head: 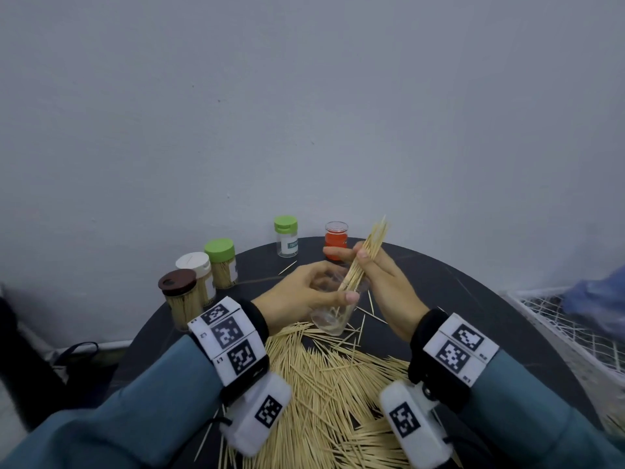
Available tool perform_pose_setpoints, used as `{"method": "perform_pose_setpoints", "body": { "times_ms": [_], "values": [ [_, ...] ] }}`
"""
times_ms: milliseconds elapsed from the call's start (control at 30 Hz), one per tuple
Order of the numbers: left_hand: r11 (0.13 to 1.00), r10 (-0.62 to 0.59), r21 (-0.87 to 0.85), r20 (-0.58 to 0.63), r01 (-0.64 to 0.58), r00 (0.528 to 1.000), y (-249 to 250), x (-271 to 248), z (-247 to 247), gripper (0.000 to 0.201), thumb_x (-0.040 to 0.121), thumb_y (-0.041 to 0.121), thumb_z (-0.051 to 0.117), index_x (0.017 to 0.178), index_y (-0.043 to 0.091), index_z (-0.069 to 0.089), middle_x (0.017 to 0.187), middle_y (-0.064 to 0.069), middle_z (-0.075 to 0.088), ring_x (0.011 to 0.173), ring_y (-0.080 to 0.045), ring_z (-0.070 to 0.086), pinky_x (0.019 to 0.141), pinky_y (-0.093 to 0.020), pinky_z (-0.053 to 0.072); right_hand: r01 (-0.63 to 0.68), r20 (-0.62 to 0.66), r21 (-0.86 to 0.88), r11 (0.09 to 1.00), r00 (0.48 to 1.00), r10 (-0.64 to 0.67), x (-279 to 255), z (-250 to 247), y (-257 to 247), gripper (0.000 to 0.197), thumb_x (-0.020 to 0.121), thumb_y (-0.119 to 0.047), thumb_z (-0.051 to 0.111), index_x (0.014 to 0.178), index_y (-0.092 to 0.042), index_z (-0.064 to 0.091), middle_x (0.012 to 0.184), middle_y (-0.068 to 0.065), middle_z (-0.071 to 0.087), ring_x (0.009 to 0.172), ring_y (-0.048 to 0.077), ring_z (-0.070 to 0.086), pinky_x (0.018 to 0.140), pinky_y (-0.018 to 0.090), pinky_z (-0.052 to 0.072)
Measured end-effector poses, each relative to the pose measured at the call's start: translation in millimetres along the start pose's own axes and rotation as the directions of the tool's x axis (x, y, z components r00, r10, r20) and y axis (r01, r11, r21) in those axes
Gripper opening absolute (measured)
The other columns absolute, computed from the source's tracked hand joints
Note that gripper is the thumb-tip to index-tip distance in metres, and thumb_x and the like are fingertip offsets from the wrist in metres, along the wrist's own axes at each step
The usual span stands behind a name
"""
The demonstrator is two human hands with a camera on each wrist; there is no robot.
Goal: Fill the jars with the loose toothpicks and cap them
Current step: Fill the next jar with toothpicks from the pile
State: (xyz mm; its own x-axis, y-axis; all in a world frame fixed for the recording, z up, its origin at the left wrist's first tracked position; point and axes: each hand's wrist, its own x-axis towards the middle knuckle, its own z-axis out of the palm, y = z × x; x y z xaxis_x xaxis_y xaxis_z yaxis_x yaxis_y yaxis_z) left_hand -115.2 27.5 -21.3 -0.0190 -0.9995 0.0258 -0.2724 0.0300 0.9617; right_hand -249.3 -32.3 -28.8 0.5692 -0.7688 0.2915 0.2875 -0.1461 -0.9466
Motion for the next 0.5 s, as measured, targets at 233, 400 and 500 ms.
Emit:
{"method": "perform_pose_setpoints", "body": {
  "times_ms": [233, 400, 500],
  "values": [
    [1.0, -0.003, -0.022, -0.017, 0.002, 1.0, 1.7, -1.6, -3.4, 0.031, 0.084, 0.018, 0.068, 0.113, 0.019, 0.057, 0.105, -0.001, 0.068, 0.085, -0.001, 0.065, 0.059, -0.015, 0.051, -0.055, -0.017, -0.076, 0.996, 0.998, 0.054, -0.7, 4.8, 7.4, 0.03, 0.1, -0.022, 0.033, 0.114, -0.005, 0.054, 0.126, 0.002, 0.061, 0.114, 0.015, 0.058, 0.098, 0.026, 0.046],
    [1.0, -0.016, -0.014, -0.02, 0.015, 1.0, 1.5, -2.0, -2.9, 0.039, 0.085, 0.019, 0.067, 0.122, 0.014, 0.055, 0.112, -0.007, 0.067, 0.085, -0.003, 0.066, 0.058, -0.016, 0.051, -0.057, -0.031, -0.069, 0.996, 0.998, 0.055, -1.0, 5.0, 7.1, 0.026, 0.101, -0.022, 0.032, 0.096, -0.012, 0.055, 0.122, 0.001, 0.064, 0.113, 0.017, 0.06, 0.1, 0.031, 0.044],
    [1.0, -0.021, -0.016, -0.024, 0.02, 0.999, 1.1, -2.0, -2.5, 0.04, 0.085, 0.018, 0.067, 0.122, 0.015, 0.055, 0.11, -0.006, 0.067, 0.084, -0.002, 0.065, 0.057, -0.015, 0.05, -0.082, -0.071, -0.064, 0.995, 0.994, 0.078, 0.3, 4.0, 2.6, 0.024, 0.101, -0.02, 0.032, 0.096, -0.011, 0.053, 0.122, 0.003, 0.063, 0.109, 0.014, 0.06, 0.099, 0.029, 0.043]
  ]
}}
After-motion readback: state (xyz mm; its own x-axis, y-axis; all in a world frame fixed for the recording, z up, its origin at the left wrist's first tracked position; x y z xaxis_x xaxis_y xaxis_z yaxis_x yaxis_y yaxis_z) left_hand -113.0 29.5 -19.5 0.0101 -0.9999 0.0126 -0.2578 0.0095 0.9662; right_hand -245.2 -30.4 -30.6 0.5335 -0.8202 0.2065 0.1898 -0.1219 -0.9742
